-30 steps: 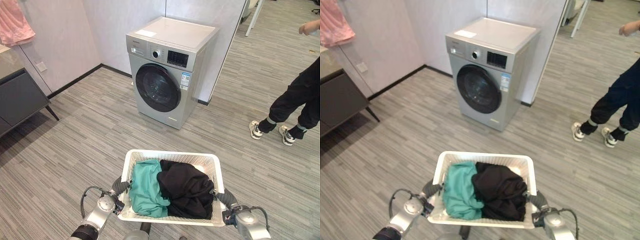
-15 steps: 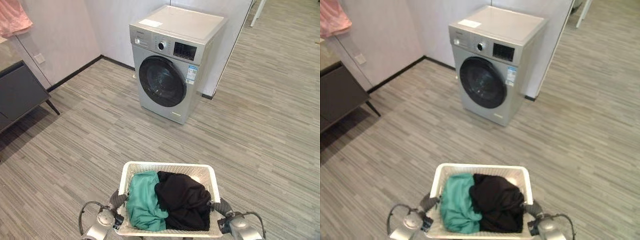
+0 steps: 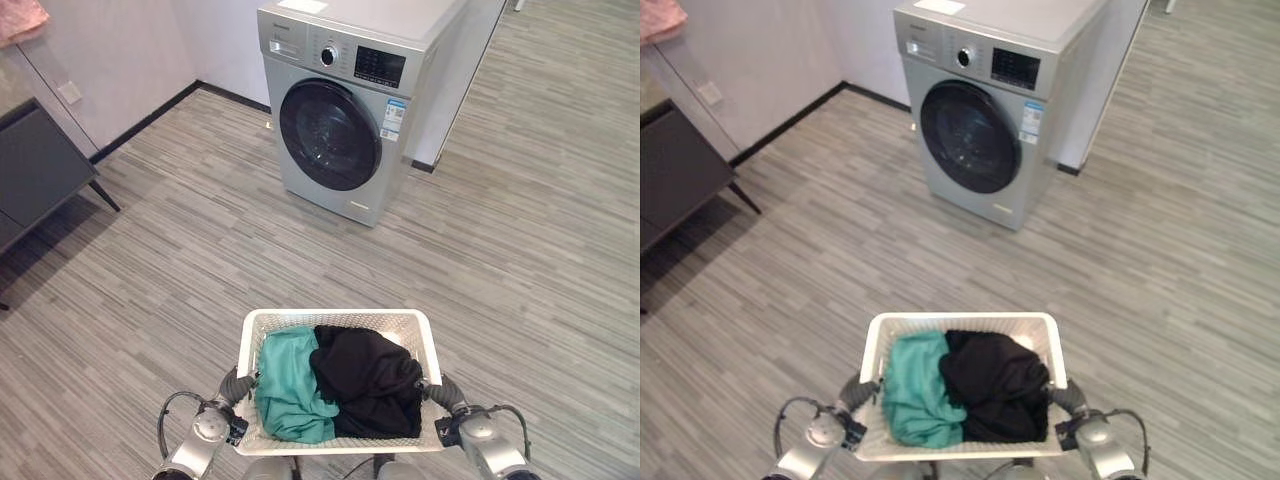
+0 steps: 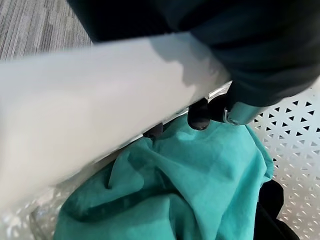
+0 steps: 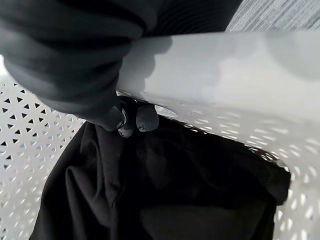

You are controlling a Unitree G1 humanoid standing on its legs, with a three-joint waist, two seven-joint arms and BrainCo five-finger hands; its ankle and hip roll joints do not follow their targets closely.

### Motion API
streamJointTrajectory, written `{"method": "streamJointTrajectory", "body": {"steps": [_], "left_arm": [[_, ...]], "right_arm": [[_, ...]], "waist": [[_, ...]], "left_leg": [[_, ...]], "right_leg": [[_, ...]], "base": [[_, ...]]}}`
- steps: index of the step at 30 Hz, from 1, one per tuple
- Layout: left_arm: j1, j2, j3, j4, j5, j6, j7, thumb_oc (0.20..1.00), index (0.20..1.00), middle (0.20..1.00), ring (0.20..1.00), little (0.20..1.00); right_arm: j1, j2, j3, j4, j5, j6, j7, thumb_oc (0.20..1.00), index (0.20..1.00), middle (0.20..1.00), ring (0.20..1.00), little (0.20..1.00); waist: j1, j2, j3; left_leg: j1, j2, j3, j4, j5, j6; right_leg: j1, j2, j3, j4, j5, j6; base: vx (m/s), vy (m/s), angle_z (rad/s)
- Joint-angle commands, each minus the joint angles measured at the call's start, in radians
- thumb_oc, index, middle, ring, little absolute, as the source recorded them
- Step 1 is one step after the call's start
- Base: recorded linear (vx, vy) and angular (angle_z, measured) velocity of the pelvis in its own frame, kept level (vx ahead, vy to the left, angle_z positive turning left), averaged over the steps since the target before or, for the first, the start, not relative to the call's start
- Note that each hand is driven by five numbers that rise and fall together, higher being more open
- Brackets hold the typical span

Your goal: Grab the laundry basket,head to the washer,open it,put in the laundry and shut it.

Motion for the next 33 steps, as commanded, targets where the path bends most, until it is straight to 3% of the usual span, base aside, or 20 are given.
{"method": "streamJointTrajectory", "body": {"steps": [1,3,4,7,8,11,14,15,18,19,20,21,23,24,25,26,28,29,31,33], "left_arm": [[-0.039,0.072,0.046,-0.052,-0.032,-0.051,0.013,0.2,0.2,0.2,0.2,0.2],[-0.045,0.074,0.042,-0.045,-0.027,-0.052,0.006,0.2,0.2,0.2,0.2,0.2],[-0.066,0.073,0.03,-0.032,-0.025,-0.057,0.009,0.2,0.2,0.2,0.2,0.2],[-0.082,0.066,0.026,-0.023,-0.019,-0.056,0.015,0.2,0.2,0.2,0.2,0.2],[-0.093,0.063,0.025,-0.013,-0.014,-0.054,0.021,0.2,0.2,0.2,0.2,0.2],[-0.1,0.053,0.016,-0.012,-0.009,-0.054,0.017,0.2,0.2,0.2,0.2,0.2],[-0.089,0.037,0.009,-0.008,-0.005,-0.055,0.01,0.2,0.2,0.2,0.2,0.2],[-0.09,0.022,0.004,0.018,-0.013,-0.06,0.01,0.2,0.2,0.2,0.2,0.2],[-0.086,0.018,0.005,0.02,-0.021,-0.062,0.009,0.2,0.2,0.2,0.2,0.2],[-0.084,0.016,0.007,0.023,-0.029,-0.062,0.008,0.2,0.2,0.2,0.2,0.2],[-0.074,0.017,0.012,0.012,-0.042,-0.059,0.002,0.2,0.2,0.2,0.2,0.2],[-0.072,0.017,0.017,0.015,-0.05,-0.057,0.011,0.2,0.2,0.2,0.2,0.2],[-0.079,0.01,0.014,0.027,-0.058,-0.053,0.021,0.2,0.2,0.2,0.2,0.2],[-0.081,0.011,0.012,0.023,-0.059,-0.051,0.02,0.2,0.2,0.2,0.2,0.2],[-0.082,0.013,0.018,0.019,-0.069,-0.051,0.027,0.2,0.2,0.2,0.2,0.2],[-0.082,0.013,0.018,0.019,-0.069,-0.051,0.027,0.2,0.2,0.2,0.2,0.2],[-0.079,0.012,0.02,0.022,-0.076,-0.05,0.032,0.2,0.2,0.2,0.2,0.2],[-0.078,0.009,0.019,0.027,-0.08,-0.05,0.034,0.2,0.2,0.2,0.2,0.2],[-0.079,0.002,0.016,0.043,-0.087,-0.057,0.043,0.2,0.2,0.2,0.2,0.2],[-0.079,0.0,0.017,0.043,-0.089,-0.064,0.042,0.2,0.2,0.2,0.2,0.2]], "right_arm": [[-0.046,-0.02,-0.026,-0.007,0.007,-0.04,-0.035,0.2,0.2,0.2,0.2,0.2],[-0.037,-0.018,-0.034,-0.005,0.025,-0.044,-0.032,0.2,0.2,0.2,0.2,0.2],[-0.027,-0.014,-0.045,0.0,0.049,-0.053,-0.037,0.2,0.2,0.2,0.2,0.2],[-0.025,-0.013,-0.049,0.002,0.05,-0.05,-0.039,0.2,0.2,0.2,0.2,0.2],[-0.028,-0.014,-0.049,0.004,0.046,-0.049,-0.041,0.2,0.2,0.2,0.2,0.2],[-0.021,-0.019,-0.05,-0.006,0.044,-0.049,-0.039,0.2,0.2,0.2,0.2,0.2],[0.003,-0.03,-0.06,-0.022,0.05,-0.054,-0.036,0.2,0.2,0.2,0.2,0.2],[0.005,-0.039,-0.061,-0.012,0.058,-0.057,-0.037,0.2,0.2,0.2,0.2,0.2],[0.003,-0.045,-0.062,-0.012,0.062,-0.057,-0.04,0.2,0.2,0.2,0.2,0.2],[0.0,-0.047,-0.064,-0.007,0.067,-0.06,-0.043,0.2,0.2,0.2,0.2,0.2],[-0.008,-0.056,-0.064,-0.012,0.079,-0.062,-0.049,0.2,0.2,0.2,0.2,0.2],[-0.024,-0.064,-0.054,-0.011,0.086,-0.065,-0.059,0.2,0.2,0.2,0.2,0.2],[-0.038,-0.069,-0.038,0.002,0.081,-0.056,-0.068,0.2,0.2,0.2,0.2,0.2],[-0.034,-0.069,-0.036,-0.001,0.081,-0.056,-0.067,0.2,0.2,0.2,0.2,0.2],[-0.031,-0.067,-0.027,-0.008,0.079,-0.06,-0.064,0.2,0.2,0.2,0.2,0.2],[-0.031,-0.067,-0.027,-0.008,0.079,-0.06,-0.064,0.2,0.2,0.2,0.2,0.2],[-0.028,-0.065,-0.024,-0.008,0.076,-0.059,-0.061,0.2,0.2,0.2,0.2,0.2],[-0.025,-0.064,-0.02,-0.003,0.071,-0.062,-0.057,0.2,0.2,0.2,0.2,0.2],[-0.029,-0.06,-0.014,0.008,0.073,-0.069,-0.057,0.2,0.2,0.2,0.2,0.2],[-0.037,-0.057,-0.013,0.014,0.076,-0.069,-0.056,0.2,0.2,0.2,0.2,0.2]], "waist": [[0.008,-0.05,-0.036],[-0.008,-0.047,-0.035],[-0.032,-0.054,-0.034],[-0.047,-0.061,-0.027],[-0.05,-0.069,-0.026],[-0.054,-0.08,-0.035],[-0.066,-0.083,-0.065],[-0.074,-0.062,-0.078],[-0.078,-0.058,-0.086],[-0.076,-0.054,-0.089],[-0.062,-0.061,-0.078],[-0.041,-0.073,-0.066],[-0.025,-0.097,-0.051],[-0.02,-0.098,-0.043],[-0.006,-0.105,-0.044],[-0.006,-0.107,-0.043],[0.002,-0.101,-0.05],[0.012,-0.088,-0.055],[0.02,-0.071,-0.058],[0.019,-0.062,-0.056]], "left_leg": [[0.002,-0.029,-0.028,0.154,-0.187,0.023],[0.026,-0.042,-0.047,0.132,-0.182,0.018],[0.062,-0.058,-0.064,0.104,-0.193,0.002],[0.094,-0.063,-0.082,0.103,-0.215,-0.008],[0.126,-0.071,-0.083,0.101,-0.234,-0.012],[0.179,-0.079,-0.08,0.1,-0.265,-0.019],[0.213,-0.076,-0.087,0.126,-0.292,-0.034],[0.214,-0.044,-0.088,0.197,-0.261,-0.072],[0.198,-0.03,-0.083,0.249,-0.219,-0.097],[0.169,-0.002,-0.067,0.334,-0.167,-0.124],[0.059,0.082,-0.022,0.606,-0.042,-0.168],[-0.011,0.096,-0.032,0.779,0.011,-0.162],[-0.111,0.148,-0.006,0.867,0.018,-0.133],[-0.13,0.187,0.009,0.831,-0.004,-0.124],[-0.134,0.214,0.011,0.569,-0.028,-0.107],[-0.13,0.212,0.013,0.563,-0.026,-0.107],[-0.124,0.22,-0.025,0.329,0.001,-0.117],[-0.113,0.212,-0.101,0.146,0.057,-0.137],[-0.145,0.206,-0.199,0.016,0.109,-0.168],[-0.169,0.209,-0.194,0.01,0.12,-0.18]], "right_leg": [[-0.116,-0.008,0.039,0.096,0.035,0.007],[-0.152,0.04,0.04,0.061,0.015,-0.003],[-0.183,0.057,0.003,-0.096,0.043,0.002],[-0.192,0.063,-0.023,-0.224,0.094,0.024],[-0.208,0.07,-0.061,-0.288,0.122,0.038],[-0.198,0.086,-0.121,-0.297,0.14,0.041],[-0.174,0.096,-0.108,-0.276,0.138,0.018],[-0.152,0.125,-0.088,-0.254,0.12,-0.009],[-0.137,0.135,-0.083,-0.251,0.111,-0.022],[-0.112,0.143,-0.088,-0.255,0.1,-0.037],[-0.045,0.165,-0.089,-0.272,0.063,-0.081],[-0.005,0.195,-0.057,-0.283,0.035,-0.12],[0.048,0.193,-0.032,-0.292,0.004,-0.14],[0.062,0.193,-0.028,-0.29,-0.006,-0.138],[0.085,0.173,-0.006,-0.287,-0.029,-0.116],[0.086,0.17,-0.005,-0.287,-0.029,-0.116],[0.102,0.164,0.011,-0.288,-0.044,-0.104],[0.119,0.168,0.032,-0.292,-0.06,-0.097],[0.142,0.166,0.064,-0.304,-0.076,-0.089],[0.163,0.154,0.078,-0.309,-0.088,-0.082]], "base": [[0.16,0.19,0.04],[0.21,0.072,0.19],[0.28,0.039,0.63],[0.31,-0.039,0.66],[0.36,-0.068,0.49],[0.28,-0.066,0.22],[0.41,-0.148,0.4],[0.24,-0.126,0.38],[0.21,-0.131,0.32],[0.22,-0.277,-0.16],[0.36,-0.427,-0.29],[0.33,-0.411,-0.41],[0.28,-0.233,-1.0],[0.37,-0.017,-1.07],[0.25,0.07,-0.7],[0.25,0.131,-0.51],[0.2,0.155,-0.79],[0.29,0.217,-0.75],[0.31,0.271,-0.44],[0.24,0.258,-0.34]]}}
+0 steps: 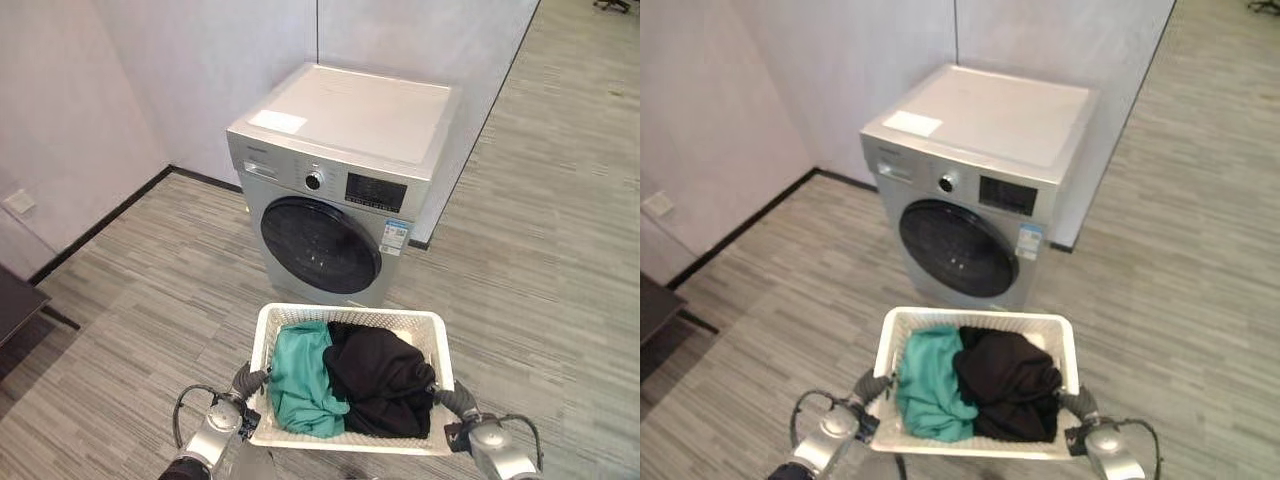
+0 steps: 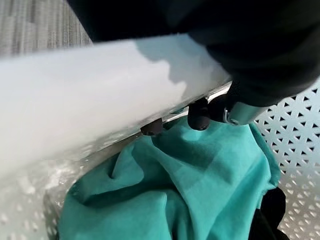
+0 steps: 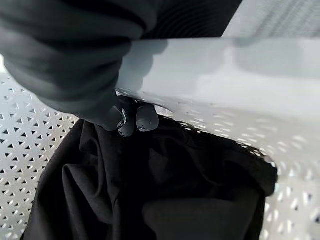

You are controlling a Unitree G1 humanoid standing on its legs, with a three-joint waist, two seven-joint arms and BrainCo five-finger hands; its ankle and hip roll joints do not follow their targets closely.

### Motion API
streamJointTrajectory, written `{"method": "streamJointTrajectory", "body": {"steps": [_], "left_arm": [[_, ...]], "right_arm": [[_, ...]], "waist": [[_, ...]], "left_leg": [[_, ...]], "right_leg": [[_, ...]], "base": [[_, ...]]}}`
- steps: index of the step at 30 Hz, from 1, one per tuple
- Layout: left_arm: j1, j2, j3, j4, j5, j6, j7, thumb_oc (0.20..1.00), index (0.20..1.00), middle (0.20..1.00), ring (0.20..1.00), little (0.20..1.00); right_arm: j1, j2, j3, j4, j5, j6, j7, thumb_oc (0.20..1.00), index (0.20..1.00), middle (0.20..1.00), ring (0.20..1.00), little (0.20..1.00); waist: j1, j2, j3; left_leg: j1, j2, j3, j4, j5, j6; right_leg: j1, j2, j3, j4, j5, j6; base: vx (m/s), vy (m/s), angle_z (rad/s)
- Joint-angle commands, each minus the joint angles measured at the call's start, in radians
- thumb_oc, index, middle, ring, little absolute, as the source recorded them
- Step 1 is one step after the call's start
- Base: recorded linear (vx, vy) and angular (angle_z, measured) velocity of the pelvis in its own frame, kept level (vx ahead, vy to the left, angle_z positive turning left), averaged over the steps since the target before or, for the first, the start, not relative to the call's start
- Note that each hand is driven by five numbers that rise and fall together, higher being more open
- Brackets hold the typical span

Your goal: Grab the laundry basket,head to the washer,open it,put in the laundry and shut it.

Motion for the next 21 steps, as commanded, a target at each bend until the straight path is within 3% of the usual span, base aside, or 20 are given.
{"method": "streamJointTrajectory", "body": {"steps": [1,2,5,6,7,8,9,10,11,12,14,15,18,21], "left_arm": [[-0.025,0.028,0.017,-0.083,-0.059,-0.066,0.04,0.2,0.2,0.2,0.2,0.2],[-0.02,0.029,0.019,-0.083,-0.056,-0.066,0.04,0.2,0.2,0.2,0.2,0.2],[-0.005,0.049,0.017,-0.104,-0.053,-0.065,0.033,0.2,0.2,0.2,0.2,0.2],[0.003,0.078,0.03,-0.14,-0.055,-0.062,0.026,0.2,0.2,0.2,0.2,0.2],[0.005,0.085,0.036,-0.146,-0.055,-0.059,0.027,0.2,0.2,0.2,0.2,0.2],[0.005,0.096,0.049,-0.15,-0.054,-0.055,0.032,0.2,0.2,0.2,0.2,0.2],[0.003,0.106,0.053,-0.159,-0.05,-0.052,0.032,0.2,0.2,0.2,0.2,0.2],[0.001,0.115,0.056,-0.161,-0.045,-0.05,0.031,0.2,0.2,0.2,0.2,0.2],[0.011,0.128,0.063,-0.164,-0.048,-0.048,0.027,0.2,0.2,0.2,0.2,0.2],[0.011,0.128,0.063,-0.164,-0.048,-0.048,0.027,0.2,0.2,0.2,0.2,0.2],[0.028,0.136,0.079,-0.175,-0.049,-0.044,0.021,0.2,0.2,0.2,0.2,0.2],[0.037,0.139,0.085,-0.175,-0.054,-0.048,0.012,0.2,0.2,0.2,0.2,0.2],[0.048,0.133,0.091,-0.173,-0.055,-0.048,0.009,0.2,0.2,0.2,0.2,0.2],[0.04,0.119,0.09,-0.163,-0.042,-0.052,0.01,0.2,0.2,0.2,0.2,0.2]], "right_arm": [[-0.053,-0.059,-0.061,-0.023,0.02,-0.044,-0.024,0.2,0.2,0.2,0.2,0.2],[-0.056,-0.057,-0.062,-0.021,0.02,-0.043,-0.023,0.2,0.2,0.2,0.2,0.2],[-0.069,-0.042,-0.066,-0.013,0.021,-0.037,-0.024,0.2,0.2,0.2,0.2,0.2],[-0.064,-0.028,-0.09,-0.036,0.028,-0.035,-0.027,0.2,0.2,0.2,0.2,0.2],[-0.069,-0.023,-0.097,-0.038,0.028,-0.035,-0.034,0.2,0.2,0.2,0.2,0.2],[-0.079,-0.017,-0.109,-0.038,0.025,-0.031,-0.037,0.2,0.2,0.2,0.2,0.2],[-0.086,-0.018,-0.114,-0.042,0.021,-0.028,-0.039,0.2,0.2,0.2,0.2,0.2],[-0.098,-0.018,-0.116,-0.038,0.021,-0.032,-0.043,0.2,0.2,0.2,0.2,0.2],[-0.106,-0.014,-0.117,-0.032,0.021,-0.034,-0.047,0.2,0.2,0.2,0.2,0.2],[-0.106,-0.014,-0.117,-0.032,0.021,-0.035,-0.047,0.2,0.2,0.2,0.2,0.2],[-0.111,-0.016,-0.11,-0.028,0.009,-0.03,-0.042,0.2,0.2,0.2,0.2,0.2],[-0.115,-0.019,-0.102,-0.025,0.008,-0.027,-0.036,0.2,0.2,0.2,0.2,0.2],[-0.114,-0.017,-0.093,-0.026,0.004,-0.026,-0.035,0.2,0.2,0.2,0.2,0.2],[-0.102,-0.018,-0.092,-0.038,0.001,-0.023,-0.031,0.2,0.2,0.2,0.2,0.2]], "waist": [[0.05,0.028,0.021],[0.057,0.035,0.015],[0.07,0.037,0.004],[0.074,0.031,-0.004],[0.076,0.031,-0.007],[0.074,0.035,-0.001],[0.075,0.039,0.005],[0.073,0.048,0.013],[0.079,0.062,0.016],[0.078,0.061,0.016],[0.079,0.07,0.012],[0.072,0.072,0.019],[0.074,0.078,0.024],[0.048,0.067,0.036]], "left_leg": [[0.099,0.072,0.072,0.036,-0.02,-0.025],[0.111,0.072,0.076,0.043,-0.016,-0.028],[0.092,0.025,0.047,0.179,-0.099,0.0],[0.101,-0.014,0.086,0.242,-0.173,0.039],[0.107,-0.033,0.098,0.254,-0.198,0.059],[0.127,-0.072,0.119,0.269,-0.233,0.097],[0.137,-0.085,0.136,0.269,-0.245,0.116],[0.151,-0.09,0.154,0.266,-0.255,0.13],[0.178,-0.105,0.177,0.256,-0.274,0.148],[0.179,-0.105,0.177,0.256,-0.275,0.149],[0.221,-0.121,0.197,0.229,-0.287,0.161],[0.248,-0.131,0.21,0.209,-0.295,0.16],[0.298,-0.135,0.221,0.183,-0.328,0.155],[0.325,-0.145,0.235,0.179,-0.333,0.147]], "right_leg": [[-0.107,-0.042,0.057,0.048,-0.005,0.058],[-0.099,-0.048,0.07,0.048,-0.01,0.063],[-0.091,-0.118,0.104,0.1,-0.011,0.088],[-0.123,-0.165,0.124,0.206,-0.017,0.12],[-0.144,-0.184,0.131,0.238,-0.003,0.134],[-0.199,-0.216,0.139,0.337,0.073,0.146],[-0.237,-0.229,0.146,0.399,0.111,0.146],[-0.273,-0.24,0.125,0.46,0.131,0.139],[-0.306,-0.261,0.044,0.517,0.128,0.131],[-0.306,-0.262,0.043,0.518,0.126,0.132],[-0.344,-0.259,-0.035,0.512,0.111,0.121],[-0.383,-0.224,-0.082,0.437,0.084,0.121],[-0.39,-0.211,-0.143,0.344,0.077,0.137],[-0.431,-0.2,-0.132,0.229,0.145,0.15]], "base": [[0.24,0.268,-0.52],[0.33,0.398,-0.47],[0.34,0.5,-0.11],[0.38,0.62,0.08],[0.41,0.775,-0.09],[0.22,0.521,-0.46],[0.17,0.512,-0.68],[0.15,0.47,-0.56],[0.11,0.348,-0.37],[0.14,0.303,-0.4],[0.16,0.189,-0.3],[0.16,0.127,-0.24],[0.19,0.047,-0.62],[0.17,-0.06,-0.17]]}}
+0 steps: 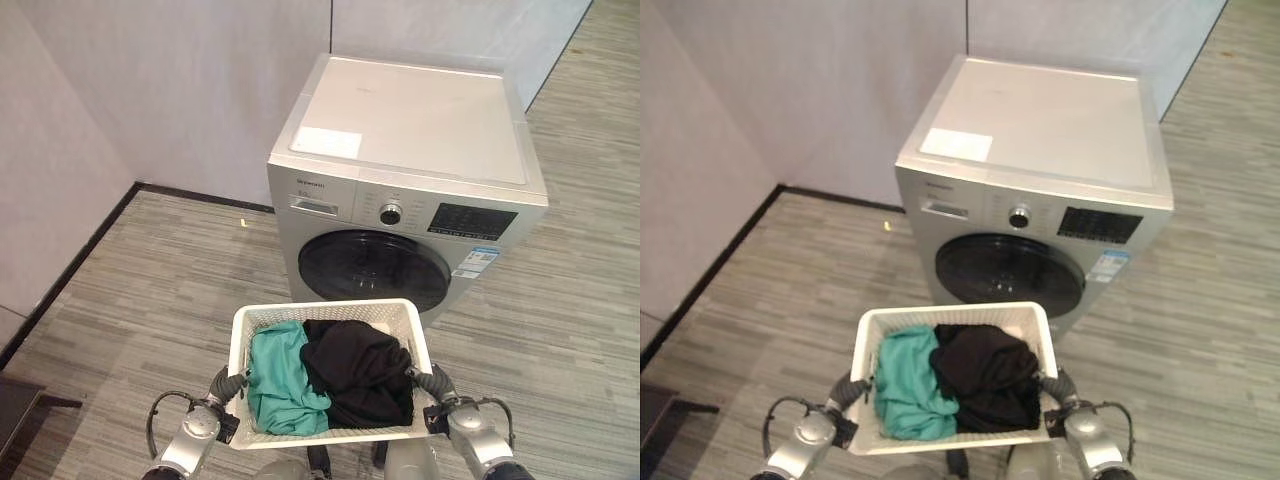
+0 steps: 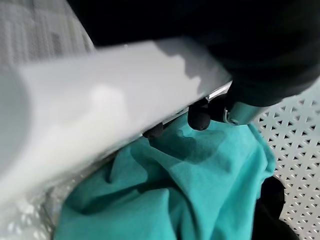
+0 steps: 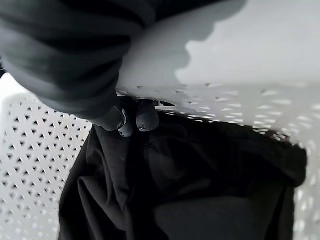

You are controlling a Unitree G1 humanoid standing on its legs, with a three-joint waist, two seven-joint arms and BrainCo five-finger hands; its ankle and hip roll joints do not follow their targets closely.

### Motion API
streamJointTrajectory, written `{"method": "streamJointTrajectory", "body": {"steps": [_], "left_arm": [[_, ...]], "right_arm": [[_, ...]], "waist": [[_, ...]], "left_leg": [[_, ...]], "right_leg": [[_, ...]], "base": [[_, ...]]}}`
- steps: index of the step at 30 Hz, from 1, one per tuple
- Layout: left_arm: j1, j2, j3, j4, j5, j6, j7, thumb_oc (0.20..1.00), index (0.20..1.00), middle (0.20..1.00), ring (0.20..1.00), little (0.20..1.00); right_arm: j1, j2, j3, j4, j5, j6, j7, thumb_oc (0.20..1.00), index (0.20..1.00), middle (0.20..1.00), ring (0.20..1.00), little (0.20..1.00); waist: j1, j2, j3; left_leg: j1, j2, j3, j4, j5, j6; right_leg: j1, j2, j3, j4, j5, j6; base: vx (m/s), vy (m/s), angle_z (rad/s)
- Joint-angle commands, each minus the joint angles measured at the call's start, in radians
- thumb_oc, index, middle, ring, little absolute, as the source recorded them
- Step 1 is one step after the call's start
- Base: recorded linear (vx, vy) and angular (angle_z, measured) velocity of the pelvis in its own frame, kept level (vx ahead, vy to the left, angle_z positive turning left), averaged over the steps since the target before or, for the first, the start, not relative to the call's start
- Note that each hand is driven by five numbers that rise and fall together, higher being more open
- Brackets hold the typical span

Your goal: Grab the laundry basket,head to the washer,open it,put in the laundry and shut it.

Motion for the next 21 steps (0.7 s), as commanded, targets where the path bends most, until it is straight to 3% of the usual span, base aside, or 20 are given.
{"method": "streamJointTrajectory", "body": {"steps": [1,4,6,9,10,11,14,15,18,21], "left_arm": [[-0.032,0.041,0.051,-0.064,-0.005,-0.054,0.02,0.2,0.2,0.2,0.2,0.2],[-0.057,0.023,0.029,-0.056,0.012,-0.054,0.021,0.2,0.2,0.2,0.2,0.2],[-0.056,0.023,0.029,-0.056,0.012,-0.054,0.021,0.2,0.2,0.2,0.2,0.2],[-0.067,0.012,0.03,-0.053,0.0,-0.057,0.029,0.2,0.2,0.2,0.2,0.2],[-0.059,0.009,0.044,-0.051,-0.011,-0.058,0.029,0.2,0.2,0.2,0.2,0.2],[-0.059,0.009,0.044,-0.051,-0.011,-0.058,0.029,0.2,0.2,0.2,0.2,0.2],[-0.05,0.014,0.068,-0.06,-0.022,-0.055,0.032,0.2,0.2,0.2,0.2,0.2],[-0.051,0.014,0.082,-0.058,-0.032,-0.054,0.044,0.2,0.2,0.2,0.2,0.2],[-0.046,0.011,0.095,-0.068,-0.038,-0.053,0.05,0.2,0.2,0.2,0.2,0.2],[-0.048,0.015,0.109,-0.097,-0.04,-0.061,0.065,0.2,0.2,0.2,0.2,0.2]], "right_arm": [[-0.054,-0.092,-0.06,-0.003,0.012,-0.044,-0.039,0.2,0.2,0.2,0.2,0.2],[-0.017,-0.101,-0.093,-0.014,0.025,-0.049,-0.052,0.2,0.2,0.2,0.2,0.2],[-0.016,-0.101,-0.093,-0.014,0.025,-0.048,-0.052,0.2,0.2,0.2,0.2,0.2],[0.002,-0.121,-0.111,-0.019,0.035,-0.05,-0.058,0.2,0.2,0.2,0.2,0.2],[0.014,-0.133,-0.126,-0.027,0.038,-0.053,-0.058,0.2,0.2,0.2,0.2,0.2],[0.015,-0.133,-0.126,-0.028,0.038,-0.052,-0.058,0.2,0.2,0.2,0.2,0.2],[0.03,-0.149,-0.136,-0.055,0.037,-0.055,-0.058,0.2,0.2,0.2,0.2,0.2],[0.03,-0.159,-0.135,-0.069,0.036,-0.055,-0.064,0.2,0.2,0.2,0.2,0.2],[0.041,-0.164,-0.141,-0.086,0.033,-0.052,-0.065,0.2,0.2,0.2,0.2,0.2],[0.053,-0.177,-0.166,-0.125,0.038,-0.058,-0.077,0.2,0.2,0.2,0.2,0.2]], "waist": [[0.008,0.001,-0.015],[-0.005,-0.024,-0.035],[-0.005,-0.024,-0.035],[-0.013,-0.035,-0.051],[-0.012,-0.039,-0.055],[-0.012,-0.038,-0.055],[-0.006,-0.055,-0.044],[0.007,-0.064,-0.029],[0.007,-0.074,-0.029],[0.015,-0.074,-0.036]], "left_leg": [[0.007,0.101,-0.097,0.116,-0.11,-0.075],[0.027,0.106,-0.103,0.135,-0.143,-0.103],[0.027,0.106,-0.104,0.136,-0.143,-0.103],[0.035,0.159,-0.103,0.189,-0.123,-0.145],[0.021,0.199,-0.096,0.274,-0.066,-0.185],[0.02,0.201,-0.096,0.276,-0.068,-0.186],[-0.049,0.249,-0.11,0.48,0.026,-0.22],[-0.107,0.258,-0.149,0.59,0.074,-0.225],[-0.13,0.266,-0.159,0.545,0.063,-0.209],[-0.12,0.3,-0.169,0.303,0.033,-0.2]], "right_leg": [[0.077,-0.007,0.058,-0.052,0.049,0.016],[0.143,-0.008,0.064,-0.112,0.051,0.011],[0.144,-0.008,0.063,-0.113,0.052,0.011],[0.176,0.03,0.056,-0.096,0.017,-0.017],[0.205,0.062,0.05,-0.105,-0.004,-0.039],[0.206,0.064,0.049,-0.106,-0.004,-0.04],[0.245,0.108,0.059,-0.129,-0.028,-0.08],[0.264,0.13,0.073,-0.145,-0.039,-0.1],[0.271,0.13,0.089,-0.162,-0.044,-0.096],[0.282,0.117,0.112,-0.18,-0.053,-0.072]], "base": [[0.13,-0.073,0.21],[0.2,-0.154,0.41],[0.12,-0.149,0.48],[0.19,-0.285,0.21],[0.24,-0.358,-0.03],[0.15,-0.275,-0.13],[0.1,-0.25,-0.33],[0.05,-0.185,-0.57],[0.07,-0.057,-0.63],[0.09,0.09,-0.37]]}}
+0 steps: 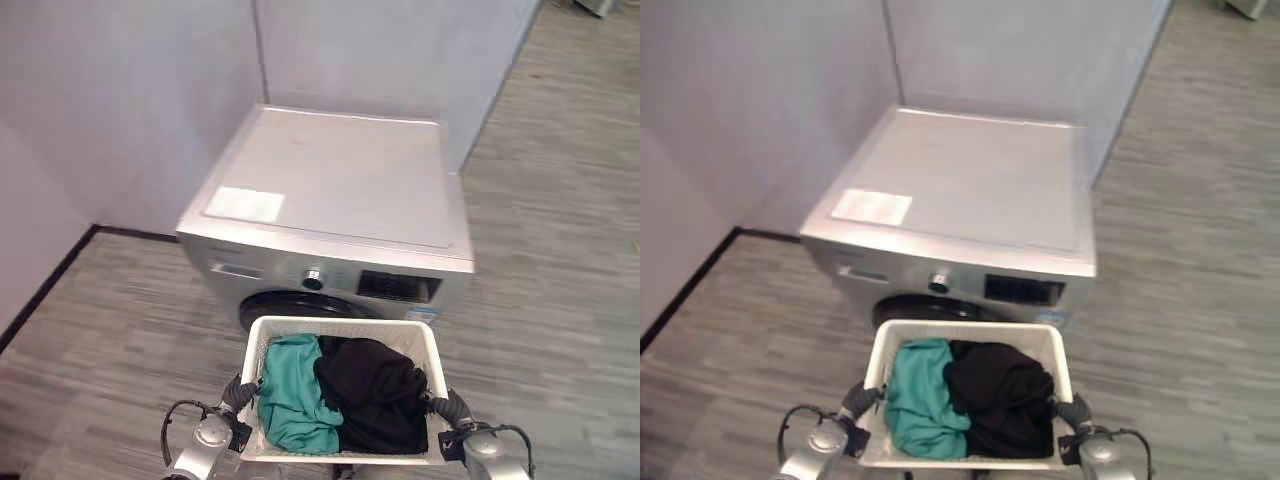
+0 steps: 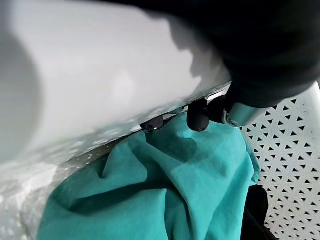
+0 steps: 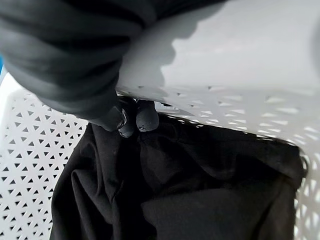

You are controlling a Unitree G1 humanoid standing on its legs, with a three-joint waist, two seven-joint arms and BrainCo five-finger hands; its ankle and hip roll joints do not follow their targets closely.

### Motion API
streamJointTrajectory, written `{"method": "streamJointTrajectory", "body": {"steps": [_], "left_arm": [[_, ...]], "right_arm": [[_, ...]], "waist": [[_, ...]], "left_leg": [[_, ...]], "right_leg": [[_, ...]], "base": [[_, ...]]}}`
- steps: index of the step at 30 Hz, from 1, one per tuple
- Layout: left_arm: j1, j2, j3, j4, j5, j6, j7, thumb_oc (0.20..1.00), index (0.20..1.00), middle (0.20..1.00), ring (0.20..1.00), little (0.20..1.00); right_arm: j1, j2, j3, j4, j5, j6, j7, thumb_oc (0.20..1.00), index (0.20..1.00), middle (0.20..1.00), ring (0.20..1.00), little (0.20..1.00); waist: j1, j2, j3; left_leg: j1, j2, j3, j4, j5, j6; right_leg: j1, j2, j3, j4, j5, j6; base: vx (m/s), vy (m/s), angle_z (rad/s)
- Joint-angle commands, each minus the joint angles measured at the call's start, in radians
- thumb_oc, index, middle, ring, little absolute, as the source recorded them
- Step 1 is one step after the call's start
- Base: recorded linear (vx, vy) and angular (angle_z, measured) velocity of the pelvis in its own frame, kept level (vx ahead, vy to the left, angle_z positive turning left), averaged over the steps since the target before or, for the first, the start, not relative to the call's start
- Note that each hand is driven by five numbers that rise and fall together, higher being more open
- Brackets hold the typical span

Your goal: Grab the laundry basket,head to the washer,open it,put in the laundry and shut it.

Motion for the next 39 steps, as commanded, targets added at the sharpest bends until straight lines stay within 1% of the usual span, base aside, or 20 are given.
{"method": "streamJointTrajectory", "body": {"steps": [1,2,3,4,9,10,11,13,14,16,17,19,21,24,25,26,29,32,35,39], "left_arm": [[-0.068,0.064,0.125,-0.08,-0.052,-0.074,0.08,0.2,0.2,0.2,0.2,0.2],[-0.068,0.064,0.125,-0.08,-0.052,-0.074,0.08,0.2,0.2,0.2,0.2,0.2],[-0.078,0.071,0.134,-0.1,-0.052,-0.081,0.096,0.2,0.2,0.2,0.2,0.2],[-0.076,0.076,0.148,-0.114,-0.047,-0.084,0.098,0.2,0.2,0.2,0.2,0.2],[-0.075,0.076,0.148,-0.115,-0.047,-0.084,0.098,0.2,0.2,0.2,0.2,0.2],[-0.052,0.122,0.216,-0.196,-0.002,-0.091,0.116,0.2,0.2,0.2,0.2,0.2],[-0.033,0.139,0.243,-0.224,0.015,-0.09,0.122,0.2,0.2,0.2,0.2,0.2],[0.121,0.206,0.414,-0.391,0.144,-0.1,0.146,0.2,0.2,0.2,0.2,0.2],[0.127,0.206,0.417,-0.397,0.145,-0.098,0.145,0.2,0.2,0.2,0.2,0.2],[0.179,0.204,0.461,-0.446,0.171,-0.112,0.147,0.2,0.2,0.2,0.2,0.2],[0.229,0.207,0.513,-0.507,0.193,-0.123,0.162,0.2,0.2,0.2,0.2,0.2],[0.266,0.203,0.543,-0.547,0.208,-0.128,0.169,0.2,0.2,0.2,0.2,0.2],[0.326,0.186,0.595,-0.646,0.233,-0.157,0.219,0.2,0.2,0.2,0.2,0.2],[0.354,0.162,0.61,-0.715,0.221,-0.172,0.243,0.2,0.2,0.2,0.2,0.2],[0.397,0.149,0.635,-0.781,0.228,-0.186,0.27,0.2,0.2,0.2,0.2,0.2],[0.402,0.148,0.637,-0.786,0.229,-0.184,0.269,0.2,0.2,0.2,0.2,0.2],[0.484,0.128,0.676,-0.934,0.258,-0.215,0.328,0.2,0.2,0.2,0.2,0.2],[0.506,0.124,0.684,-1.011,0.234,-0.223,0.326,0.2,0.2,0.2,0.2,0.2],[0.505,0.148,0.718,-1.076,0.292,-0.236,0.414,0.2,0.2,0.2,0.2,0.2],[0.482,0.165,0.774,-1.163,0.398,-0.249,0.579,0.2,0.2,0.2,0.2,0.2]], "right_arm": [[-0.06,-0.135,-0.143,-0.072,0.036,-0.063,-0.083,0.2,0.2,0.2,0.2,0.2],[-0.06,-0.135,-0.143,-0.072,0.036,-0.063,-0.083,0.2,0.2,0.2,0.2,0.2],[-0.068,-0.145,-0.154,-0.091,0.038,-0.07,-0.093,0.2,0.2,0.2,0.2,0.2],[-0.062,-0.146,-0.166,-0.109,0.038,-0.071,-0.091,0.2,0.2,0.2,0.2,0.2],[-0.061,-0.147,-0.166,-0.111,0.038,-0.07,-0.091,0.2,0.2,0.2,0.2,0.2],[0.015,-0.16,-0.254,-0.255,0.001,-0.077,-0.086,0.2,0.2,0.2,0.2,0.2],[0.04,-0.162,-0.277,-0.289,-0.014,-0.077,-0.081,0.2,0.2,0.2,0.2,0.2],[0.193,-0.139,-0.362,-0.42,-0.108,-0.069,-0.017,0.2,0.2,0.2,0.2,0.2],[0.197,-0.138,-0.362,-0.424,-0.109,-0.067,-0.016,0.2,0.2,0.2,0.2,0.2],[0.233,-0.121,-0.369,-0.453,-0.12,-0.072,0.011,0.2,0.2,0.2,0.2,0.2],[0.263,-0.106,-0.37,-0.478,-0.133,-0.075,0.025,0.2,0.2,0.2,0.2,0.2],[0.285,-0.102,-0.367,-0.502,-0.147,-0.078,0.03,0.2,0.2,0.2,0.2,0.2],[0.303,-0.115,-0.35,-0.554,-0.234,-0.1,-0.006,0.2,0.2,0.2,0.2,0.2],[0.291,-0.101,-0.324,-0.604,-0.245,-0.114,-0.031,0.2,0.2,0.2,0.2,0.2],[0.32,-0.096,-0.322,-0.686,-0.254,-0.137,-0.041,0.2,0.2,0.2,0.2,0.2],[0.325,-0.095,-0.322,-0.692,-0.254,-0.134,-0.04,0.2,0.2,0.2,0.2,0.2],[0.404,-0.124,-0.322,-0.862,-0.275,-0.2,-0.057,0.2,0.2,0.2,0.2,0.2],[0.436,-0.132,-0.329,-0.937,-0.244,-0.221,-0.057,0.2,0.2,0.2,0.2,0.2],[0.469,-0.147,-0.34,-1.017,-0.206,-0.251,-0.056,0.2,0.2,0.2,0.2,0.2],[0.522,-0.158,-0.37,-1.116,-0.197,-0.3,-0.097,0.2,0.2,0.2,0.2,0.2]], "waist": [[0.038,0.017,-0.008],[0.038,0.016,-0.008],[0.042,0.03,-0.007],[0.035,0.041,-0.014],[0.037,0.042,-0.012],[0.02,0.058,-0.031],[0.019,0.059,-0.032],[0.019,0.048,-0.023],[0.02,0.047,-0.026],[0.018,0.04,-0.021],[0.017,0.031,-0.008],[0.018,0.025,-0.001],[0.02,0.017,0.032],[0.022,0.006,0.057],[0.02,-0.002,0.065],[0.021,-0.005,0.059],[0.024,-0.021,0.092],[0.025,-0.023,0.102],[0.022,-0.025,0.103],[0.016,-0.029,0.103]], "left_leg": [[0.074,0.028,0.004,-0.318,0.121,0.018],[0.075,0.028,0.005,-0.32,0.122,0.018],[0.051,0.036,-0.031,-0.402,0.162,0.002],[0.069,0.038,-0.03,-0.442,0.163,-0.001],[0.076,0.038,-0.026,-0.449,0.166,-0.001],[0.108,0.019,-0.014,-0.453,0.151,-0.007],[0.124,0.009,-0.008,-0.459,0.143,-0.003],[0.162,-0.028,0.034,-0.465,0.099,0.028],[0.162,-0.029,0.037,-0.466,0.099,0.029],[0.165,-0.035,0.052,-0.473,0.093,0.035],[0.158,-0.041,0.066,-0.472,0.087,0.042],[0.153,-0.042,0.077,-0.47,0.083,0.046],[0.128,-0.04,0.101,-0.472,0.082,0.054],[0.096,-0.033,0.114,-0.471,0.084,0.055],[0.077,-0.026,0.126,-0.476,0.086,0.055],[0.071,-0.027,0.129,-0.477,0.094,0.056],[0.049,-0.014,0.123,-0.44,0.078,0.057],[0.045,-0.011,0.118,-0.42,0.069,0.058],[0.061,-0.012,0.11,-0.407,0.054,0.06],[0.064,-0.022,0.095,-0.401,0.054,0.062]], "right_leg": [[0.007,-0.111,-0.001,0.056,-0.107,0.146],[0.007,-0.111,-0.001,0.055,-0.107,0.146],[0.013,-0.111,0.01,0.059,-0.116,0.152],[0.014,-0.108,0.017,0.066,-0.121,0.155],[0.015,-0.108,0.02,0.067,-0.122,0.155],[0.04,-0.123,0.027,0.075,-0.124,0.158],[0.046,-0.13,0.032,0.077,-0.123,0.162],[0.034,-0.16,0.083,0.082,-0.103,0.189],[0.033,-0.16,0.085,0.082,-0.102,0.19],[0.021,-0.165,0.093,0.073,-0.09,0.2],[0.001,-0.167,0.108,0.064,-0.075,0.207],[-0.014,-0.167,0.122,0.059,-0.065,0.209],[-0.06,-0.161,0.144,0.047,-0.04,0.219],[-0.099,-0.154,0.158,0.033,-0.019,0.228],[-0.123,-0.147,0.168,0.017,-0.006,0.234],[-0.131,-0.148,0.171,0.015,0.001,0.232],[-0.144,-0.143,0.176,0.018,-0.002,0.233],[-0.14,-0.144,0.174,0.024,-0.008,0.23],[-0.125,-0.146,0.174,0.033,-0.015,0.233],[-0.125,-0.158,0.177,0.051,-0.018,0.232]], "base": [[0.06,0.089,-0.23],[0.07,0.135,-0.32],[0.08,0.142,-0.33],[0.08,0.142,-0.34],[0.04,0.049,-0.09],[0.22,0.258,0.14],[0.28,0.393,0.18],[0.11,0.277,-0.16],[0.04,0.136,-0.56],[-0.01,0.06,-0.55],[-0.04,0.054,-0.38],[-0.07,0.034,-0.35],[-0.18,0.02,-0.5],[-0.21,-0.026,-0.36],[-0.14,-0.031,-0.27],[-0.12,-0.033,-0.26],[-0.1,-0.035,-0.19],[-0.07,-0.026,-0.04],[0.0,0.0,0.0],[-0.02,0.008,0.01]]}}
